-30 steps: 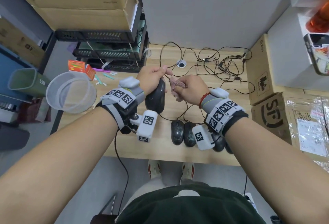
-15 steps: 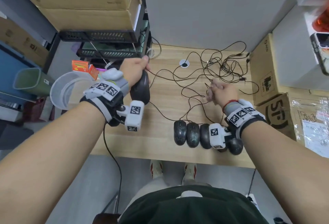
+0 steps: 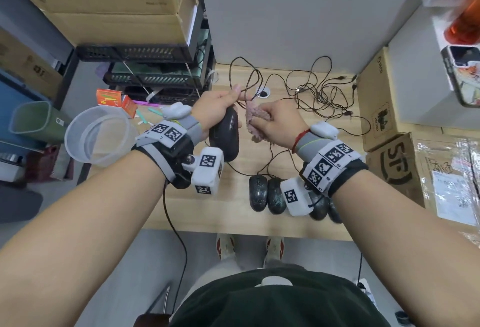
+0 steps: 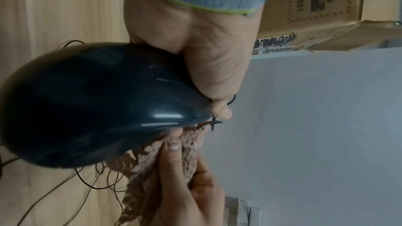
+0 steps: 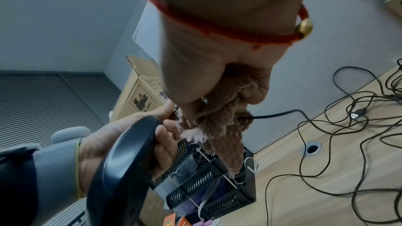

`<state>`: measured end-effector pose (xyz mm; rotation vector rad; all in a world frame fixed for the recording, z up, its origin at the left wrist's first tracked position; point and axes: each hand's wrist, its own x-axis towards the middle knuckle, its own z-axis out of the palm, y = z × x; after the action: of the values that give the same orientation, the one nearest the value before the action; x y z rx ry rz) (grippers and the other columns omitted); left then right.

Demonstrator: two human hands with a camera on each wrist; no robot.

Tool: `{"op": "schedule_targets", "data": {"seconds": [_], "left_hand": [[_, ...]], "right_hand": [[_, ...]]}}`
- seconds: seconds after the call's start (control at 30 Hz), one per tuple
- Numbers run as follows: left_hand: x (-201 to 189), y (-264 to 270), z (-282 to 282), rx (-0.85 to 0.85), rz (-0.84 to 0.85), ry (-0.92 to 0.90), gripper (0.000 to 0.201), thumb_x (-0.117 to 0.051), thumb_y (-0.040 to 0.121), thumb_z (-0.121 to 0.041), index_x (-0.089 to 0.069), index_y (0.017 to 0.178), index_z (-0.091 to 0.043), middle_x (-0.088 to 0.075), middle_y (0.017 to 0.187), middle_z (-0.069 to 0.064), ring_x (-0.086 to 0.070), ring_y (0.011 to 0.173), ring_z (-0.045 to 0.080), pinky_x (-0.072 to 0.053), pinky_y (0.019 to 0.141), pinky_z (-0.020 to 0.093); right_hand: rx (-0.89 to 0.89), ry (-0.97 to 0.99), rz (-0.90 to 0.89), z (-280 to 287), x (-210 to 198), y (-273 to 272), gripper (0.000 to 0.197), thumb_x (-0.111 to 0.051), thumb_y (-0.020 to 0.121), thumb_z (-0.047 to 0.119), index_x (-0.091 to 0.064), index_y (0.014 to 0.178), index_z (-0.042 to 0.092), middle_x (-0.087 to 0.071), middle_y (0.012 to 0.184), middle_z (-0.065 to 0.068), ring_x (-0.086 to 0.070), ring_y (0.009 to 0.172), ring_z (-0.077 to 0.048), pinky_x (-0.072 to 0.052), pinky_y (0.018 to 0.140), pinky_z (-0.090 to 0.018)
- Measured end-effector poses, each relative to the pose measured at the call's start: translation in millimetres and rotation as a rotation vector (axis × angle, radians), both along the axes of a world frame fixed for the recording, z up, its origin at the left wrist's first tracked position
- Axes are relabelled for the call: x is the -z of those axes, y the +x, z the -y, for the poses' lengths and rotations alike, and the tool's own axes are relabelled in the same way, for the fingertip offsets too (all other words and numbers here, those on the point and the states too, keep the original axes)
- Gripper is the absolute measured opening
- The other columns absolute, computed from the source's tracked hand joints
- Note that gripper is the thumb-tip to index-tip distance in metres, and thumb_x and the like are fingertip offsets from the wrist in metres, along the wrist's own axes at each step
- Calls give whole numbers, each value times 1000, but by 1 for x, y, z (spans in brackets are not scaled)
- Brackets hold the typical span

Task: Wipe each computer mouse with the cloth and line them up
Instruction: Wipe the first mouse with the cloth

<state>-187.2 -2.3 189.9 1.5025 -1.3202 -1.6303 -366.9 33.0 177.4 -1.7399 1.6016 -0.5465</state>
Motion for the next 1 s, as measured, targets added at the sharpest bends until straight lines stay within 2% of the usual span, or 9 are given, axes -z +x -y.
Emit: {"op": "schedule_targets", "data": {"seconds": [0.13,0.3,0.5,0.7,0.77,0.8,0.9,0.97,1.0], "left_hand": [[-2,-4,-7,71,22,-40,31,-56,101,-38,-76,83,-23,-57,51,1,-64,50,22,-50,50,25],[4,-7,-8,30,-18,13,25,-58,102,-30,-70,90,-12,-63,54,-2,-62,52,22,-53,62,33],[-4,1,-5,-24,-117,109,27,-53,104,-31,-60,87,-12,-48,57,-2,-57,44,12,-52,72,35],[-15,22,9,-210,-187,105,26,-49,105,-32,-54,86,-15,-48,55,-5,-59,46,13,-53,57,27],[-20,33,15,-287,-202,107,27,-50,105,-32,-53,83,-16,-52,56,-5,-61,49,14,-51,52,24],[-21,38,17,-300,-194,113,28,-50,105,-33,-53,83,-17,-52,56,-5,-62,49,15,-50,51,24],[-17,42,17,-246,-71,86,29,-51,104,-35,-54,83,-17,-52,53,-5,-63,48,16,-55,61,30],[-10,34,11,-170,39,50,30,-53,104,-33,-56,80,-14,-54,52,-2,-65,49,19,-56,56,30],[-6,29,8,-134,87,44,30,-55,103,-31,-57,79,-13,-54,52,-1,-67,51,22,-54,50,28]], "right_hand": [[-21,25,-124,1,3,4,25,-57,85,35,-60,62,24,-64,50,10,-62,56,-9,-51,60,-30],[-40,23,-150,2,6,10,25,-54,85,36,-59,63,24,-68,54,12,-63,57,-5,-55,62,-32],[-14,123,-167,-2,18,-1,21,-57,83,35,-68,69,23,-68,56,15,-65,60,-8,-56,64,-33],[186,369,-28,-18,47,-37,23,-58,86,20,-66,65,16,-73,67,-6,-72,59,-24,-55,58,-36],[293,418,-62,-23,58,-58,20,-60,92,18,-66,73,15,-73,68,-9,-67,50,-15,-54,48,-25],[337,432,-99,-25,62,-66,18,-59,93,17,-67,77,13,-71,66,-8,-66,47,-13,-53,45,-22],[455,418,-105,-21,61,-74,23,-55,94,16,-69,78,8,-72,65,-11,-72,58,-24,-59,59,-35],[528,337,33,-16,49,-67,29,-53,97,16,-64,72,7,-63,50,-3,-65,44,-15,-52,44,-23],[520,288,109,-13,43,-60,31,-52,98,15,-61,70,8,-59,45,-1,-64,43,-17,-46,39,-20]]}}
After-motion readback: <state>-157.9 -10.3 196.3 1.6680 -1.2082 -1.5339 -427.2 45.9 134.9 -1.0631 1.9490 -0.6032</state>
